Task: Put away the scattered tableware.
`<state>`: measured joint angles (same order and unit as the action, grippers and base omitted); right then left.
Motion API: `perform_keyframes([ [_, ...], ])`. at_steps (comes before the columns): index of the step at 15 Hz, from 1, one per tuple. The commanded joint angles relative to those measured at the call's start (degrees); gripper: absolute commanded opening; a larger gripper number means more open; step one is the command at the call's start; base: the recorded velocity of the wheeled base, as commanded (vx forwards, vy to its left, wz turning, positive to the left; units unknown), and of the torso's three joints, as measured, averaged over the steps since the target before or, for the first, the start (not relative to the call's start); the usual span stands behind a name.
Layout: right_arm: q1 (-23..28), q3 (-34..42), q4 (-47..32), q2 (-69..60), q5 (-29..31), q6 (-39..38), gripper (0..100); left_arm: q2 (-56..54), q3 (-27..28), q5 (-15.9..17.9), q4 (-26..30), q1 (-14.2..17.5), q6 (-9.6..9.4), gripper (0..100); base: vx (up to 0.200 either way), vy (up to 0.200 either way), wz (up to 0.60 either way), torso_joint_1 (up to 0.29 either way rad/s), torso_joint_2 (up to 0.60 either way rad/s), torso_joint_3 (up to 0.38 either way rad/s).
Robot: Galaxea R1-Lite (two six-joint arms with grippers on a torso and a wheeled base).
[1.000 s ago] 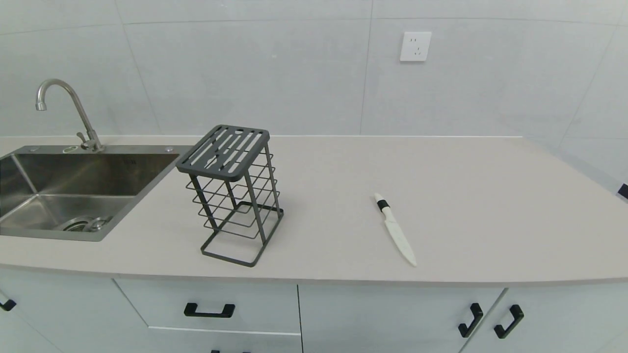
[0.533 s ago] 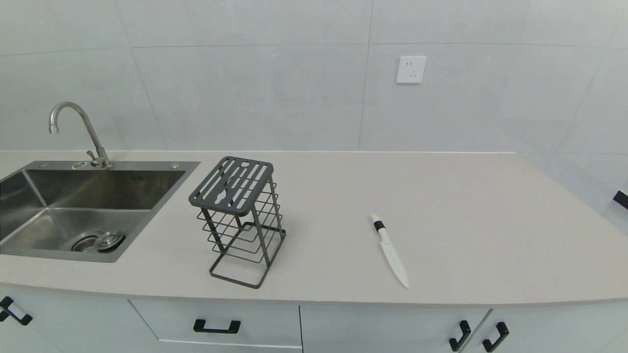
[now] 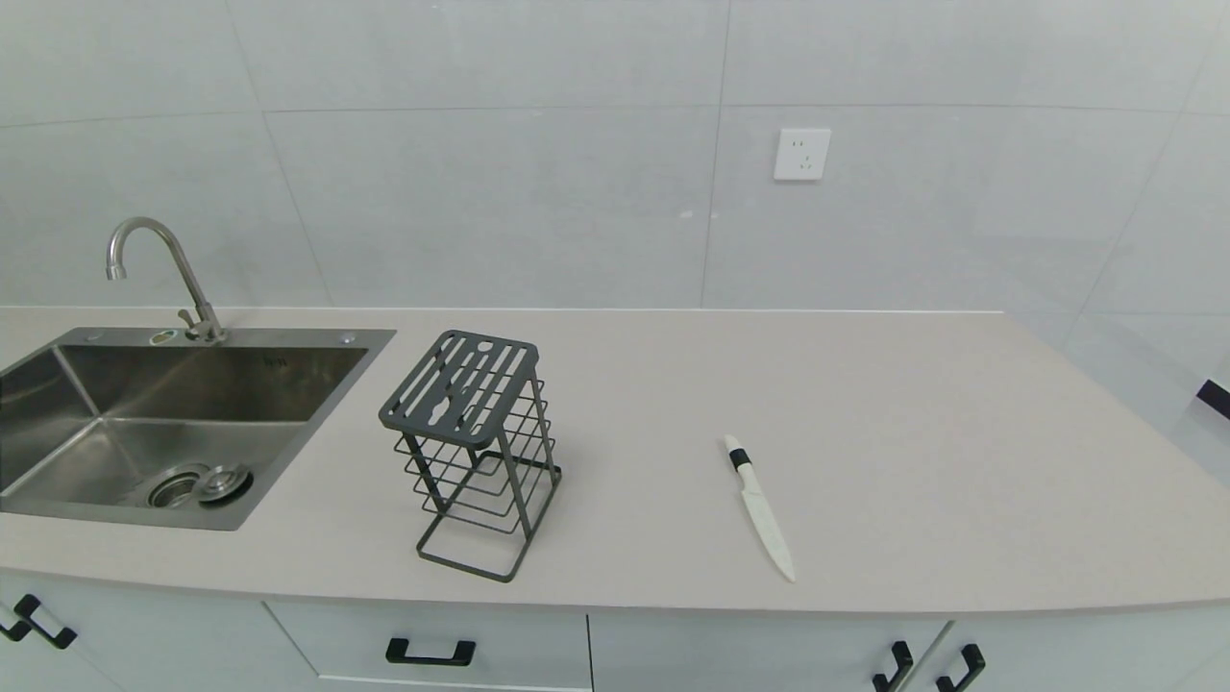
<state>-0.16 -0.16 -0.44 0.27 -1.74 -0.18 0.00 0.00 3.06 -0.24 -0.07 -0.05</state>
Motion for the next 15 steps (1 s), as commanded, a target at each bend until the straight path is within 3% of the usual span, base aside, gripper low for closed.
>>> perform_keyframes([
  [1, -0.02, -0.02, 0.00, 0.08, -0.01, 0.01, 100, 0.00, 0.00, 0.02, -0.02, -0.01, 0.05, 100, 0.000, 0.000, 0.00, 0.000, 0.00, 0.000],
  [8, -0.02, -0.02, 0.00, 0.08, -0.01, 0.01, 100, 0.00, 0.00, 0.19, -0.11, -0.01, 0.05, 100, 0.000, 0.000, 0.00, 0.008, 0.00, 0.007],
  [15, 0.07, -0.02, 0.00, 0.08, -0.01, 0.01, 100, 0.00, 0.00, 0.28, -0.11, 0.07, -0.04, 100, 0.000, 0.000, 0.00, 0.263, -0.02, 0.238],
])
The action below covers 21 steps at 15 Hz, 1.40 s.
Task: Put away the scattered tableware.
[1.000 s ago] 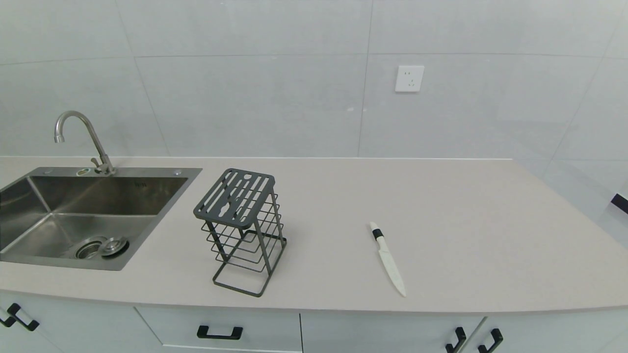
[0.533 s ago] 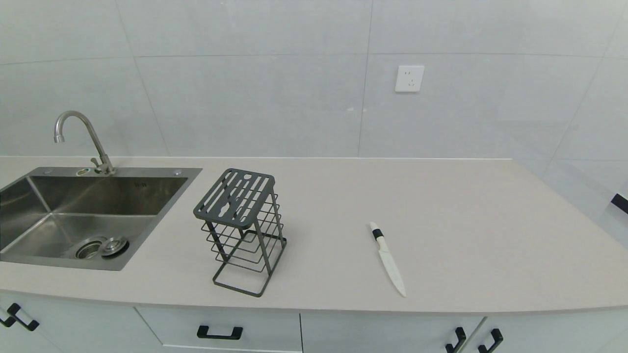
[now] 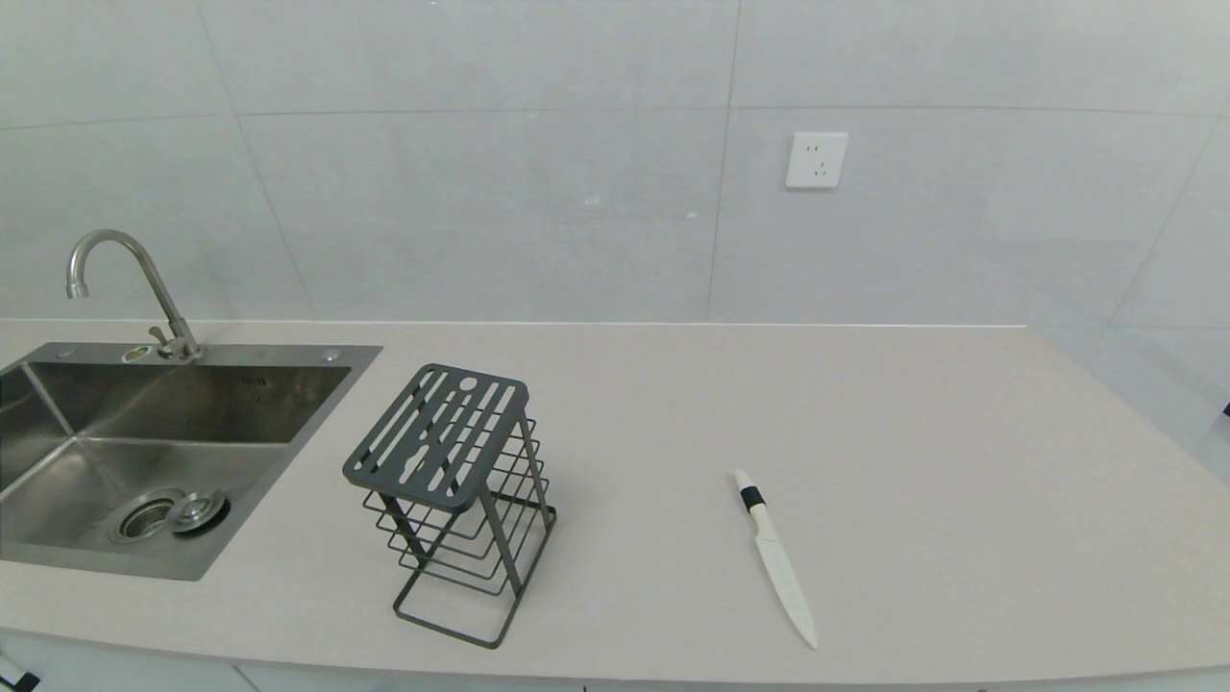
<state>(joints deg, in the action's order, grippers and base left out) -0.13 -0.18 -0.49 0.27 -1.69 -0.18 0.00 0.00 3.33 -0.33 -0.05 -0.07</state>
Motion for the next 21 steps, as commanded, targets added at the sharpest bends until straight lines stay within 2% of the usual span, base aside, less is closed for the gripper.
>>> perform_keyframes([
  [1, -0.04, 0.01, 0.05, 0.08, -0.06, 0.01, 100, 0.00, 0.00, 0.01, -0.02, 0.05, -0.01, 100, 0.000, 0.000, 0.00, 0.207, -0.03, 0.149],
  [8, -0.04, 0.09, 0.49, 0.08, 0.02, -0.34, 100, 0.00, 0.00, 0.10, -0.02, 0.05, -0.28, 100, 0.000, 0.000, 0.00, 0.027, 0.00, 0.022],
  [9, -0.04, 0.18, 2.33, 0.08, 0.02, -0.52, 100, 0.00, 0.00, 0.10, -0.02, 0.05, -0.28, 100, 0.000, 0.000, 0.00, 0.000, 0.00, 0.000],
  [10, 0.13, 0.09, 11.03, 0.08, 0.02, -0.17, 100, 0.00, 0.00, 0.10, -0.02, 0.05, -0.28, 100, 0.000, 0.000, 0.00, 0.000, 0.00, 0.000],
  [11, 0.13, -0.34, 13.32, 0.08, -0.68, 0.62, 100, 0.00, 0.00, 0.10, -0.02, 0.05, -0.37, 100, 0.000, 0.000, 0.00, 0.000, 0.00, 0.000],
  [13, -0.13, -1.93, 9.01, 0.79, -7.89, 0.89, 100, 0.00, 0.00, 0.10, -0.02, 0.05, -0.37, 100, 0.000, 0.000, 0.00, 0.000, 0.00, 0.000],
  [15, -0.22, -8.17, -2.15, 4.30, -15.00, 0.97, 100, 0.00, 0.00, 0.10, -0.02, 0.05, -0.37, 100, 0.000, 0.000, 0.00, 0.000, 0.00, 0.000],
  [16, -0.13, -9.66, -4.17, 5.18, -16.50, 0.97, 100, 0.00, 0.00, 0.10, -0.02, 0.05, -0.37, 100, 0.000, 0.000, 0.00, 0.000, 0.00, 0.000],
  [17, -0.22, -14.06, -9.18, 10.19, -21.16, 0.97, 100, 0.00, 0.00, 0.10, -0.02, 0.05, -0.37, 100, 0.000, 0.000, 0.00, 0.000, 0.00, 0.000],
  [19, -0.39, -17.75, -10.50, 19.24, -24.67, 0.89, 100, 0.00, 0.00, 0.10, -0.02, 0.05, -0.37, 100, 0.000, 0.000, 0.00, 0.000, 0.00, 0.000],
  [21, -1.45, -22.23, -10.76, 26.63, -25.11, 0.71, 100, 0.00, 0.00, 0.10, -0.02, 0.05, -0.37, 100, 0.000, 0.000, 0.00, 0.000, 0.00, 0.000],
])
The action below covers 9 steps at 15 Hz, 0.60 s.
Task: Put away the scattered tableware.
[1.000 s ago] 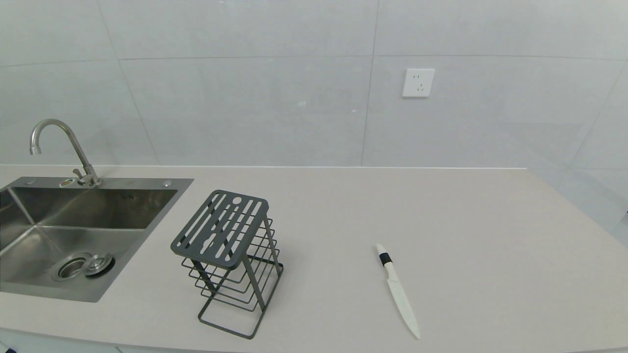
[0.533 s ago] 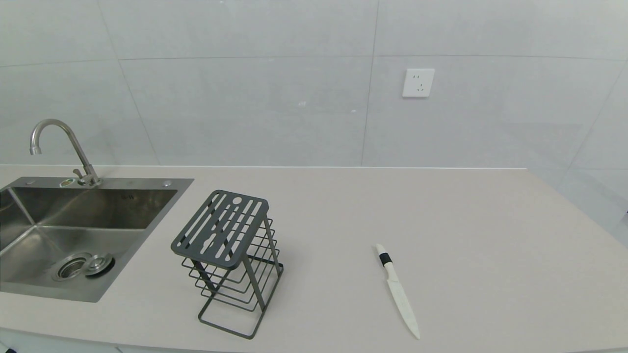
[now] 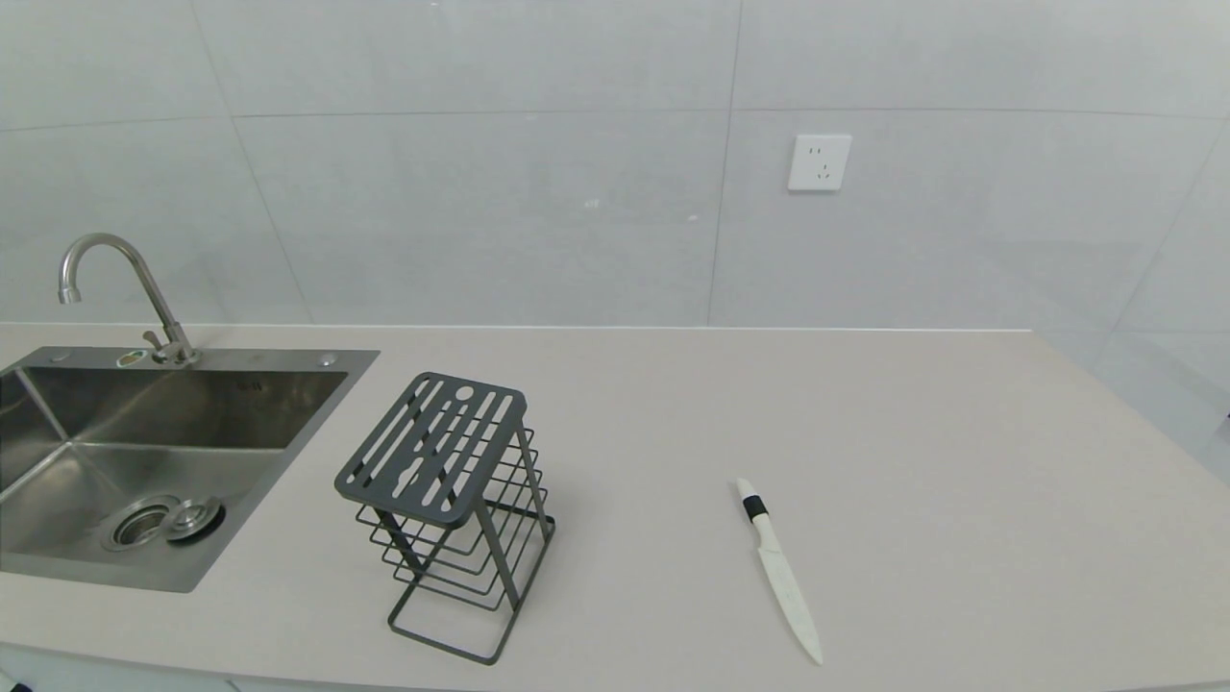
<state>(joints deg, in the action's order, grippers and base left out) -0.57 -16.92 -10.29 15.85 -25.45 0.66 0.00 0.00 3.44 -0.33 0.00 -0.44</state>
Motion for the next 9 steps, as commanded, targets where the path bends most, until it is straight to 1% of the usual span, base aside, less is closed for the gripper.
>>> perform_keyframes([
  [1, -2.24, -7.69, -0.96, 14.56, -1.35, -0.13, 100, 0.00, 0.00, -0.01, -0.02, 0.00, 0.00, 100, 0.000, 0.000, 0.00, 0.000, 0.00, 0.000],
  [3, -6.11, -12.00, -0.79, 24.49, -0.83, -0.04, 100, 0.00, 0.00, -0.01, -0.02, 0.00, 0.00, 100, 0.000, 0.000, 0.00, 0.000, 0.00, 0.000],
  [4, -7.07, -12.87, -0.70, 26.78, -0.74, 0.13, 100, 0.00, 0.00, -0.01, -0.02, 0.00, -0.09, 100, 0.000, 0.000, 0.00, 0.000, 0.00, 0.000],
  [5, -12.17, -15.69, -0.61, 34.07, -0.65, 0.75, 100, 0.00, 0.00, -0.01, -0.02, 0.00, -0.79, 100, 0.000, 0.000, 0.00, 0.000, 0.00, 0.000],
  [6, -16.21, -16.65, -0.61, 37.15, -0.47, 0.75, 100, 0.00, 0.00, -0.01, -0.02, 0.00, -0.79, 100, 0.000, 0.000, 0.00, 0.000, 0.00, 0.000],
  [8, -20.08, -17.62, -0.61, 39.70, -0.47, 0.75, 100, 0.00, 0.00, -0.01, -0.02, 0.00, -0.79, 100, 0.000, 0.000, 0.00, 0.000, 0.00, 0.000],
  [9, -20.78, -18.24, -0.61, 41.72, -0.30, 0.84, 100, 0.00, 0.00, -0.01, -0.02, 0.00, -0.79, 100, 0.000, 0.000, 0.00, 0.000, 0.00, 0.000],
])
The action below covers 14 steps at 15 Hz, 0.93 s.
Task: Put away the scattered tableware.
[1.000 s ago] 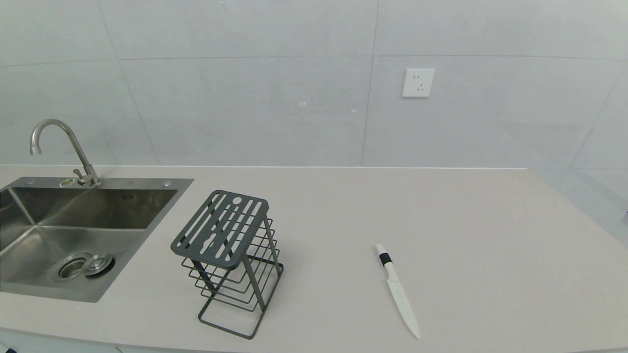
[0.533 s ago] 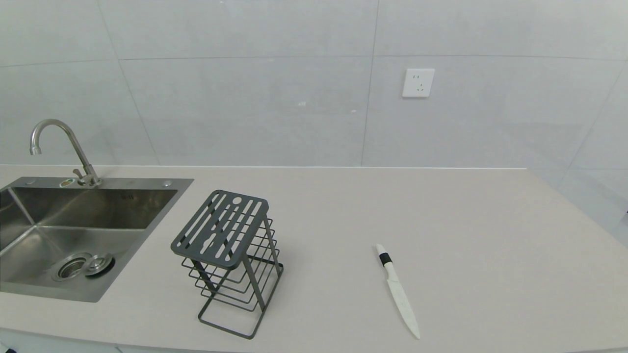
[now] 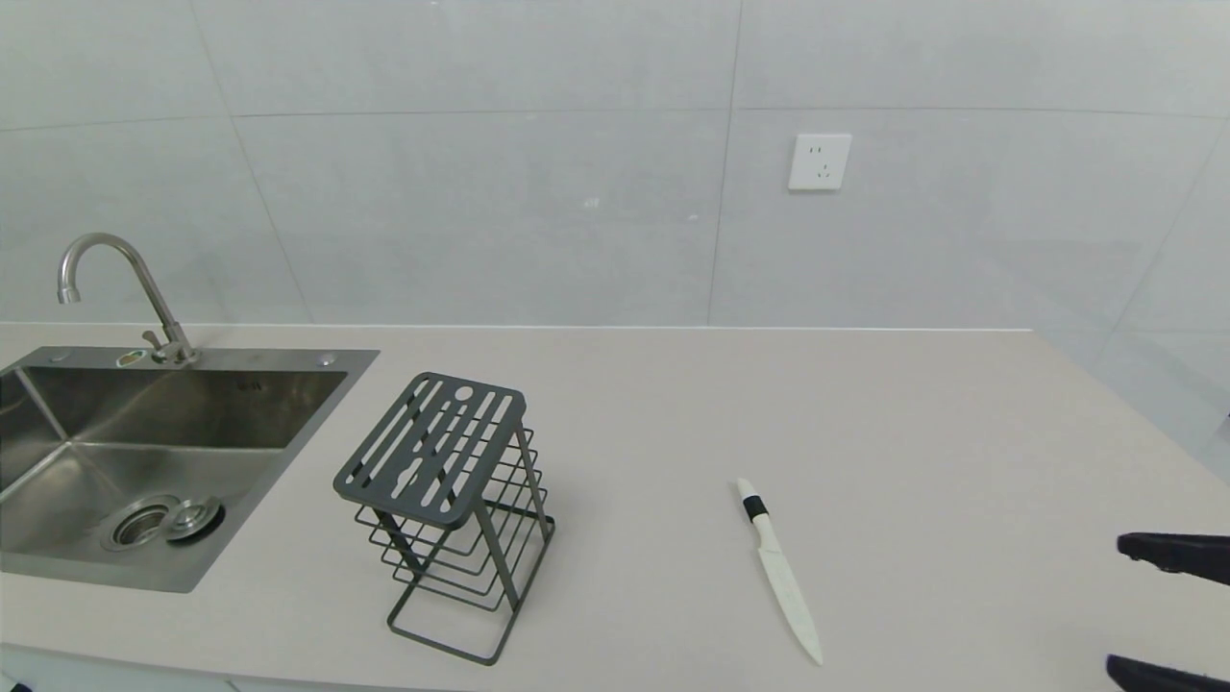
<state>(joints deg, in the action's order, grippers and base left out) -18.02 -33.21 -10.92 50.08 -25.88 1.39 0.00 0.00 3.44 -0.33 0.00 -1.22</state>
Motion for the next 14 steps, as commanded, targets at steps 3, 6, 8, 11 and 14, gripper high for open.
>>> perform_keyframes([
  [3, -7.56, -5.46, 0.73, 13.55, 4.17, 0.19, 100, 0.00, 0.00, -0.01, -0.02, 0.00, -0.10, 100, 0.000, 0.000, 0.00, 0.000, 0.00, 0.000],
  [6, -11.87, -8.45, 5.21, 22.52, 7.78, 1.95, 100, 0.00, 0.00, -0.01, -0.02, 0.00, -0.10, 100, 0.000, 0.000, 0.00, 0.000, 0.00, 0.000],
  [8, -12.74, -7.93, 6.26, 25.07, 9.36, 1.95, 100, 0.00, 0.00, -0.01, -0.02, 0.00, -0.10, 100, 0.000, 0.000, 0.00, 0.000, 0.00, 0.000],
  [11, -14.33, -6.26, 6.18, 28.23, 11.55, 1.51, 100, 0.00, 0.00, -0.01, -0.02, -0.09, -0.71, 100, 0.000, 0.000, 0.00, 0.000, 0.00, 0.000],
  [14, -14.06, -4.94, 6.35, 33.94, 14.19, 1.16, 100, 0.00, 0.00, -0.01, -0.02, -0.09, -0.63, 100, 0.000, 0.000, 0.00, 0.000, 0.00, 0.000],
])
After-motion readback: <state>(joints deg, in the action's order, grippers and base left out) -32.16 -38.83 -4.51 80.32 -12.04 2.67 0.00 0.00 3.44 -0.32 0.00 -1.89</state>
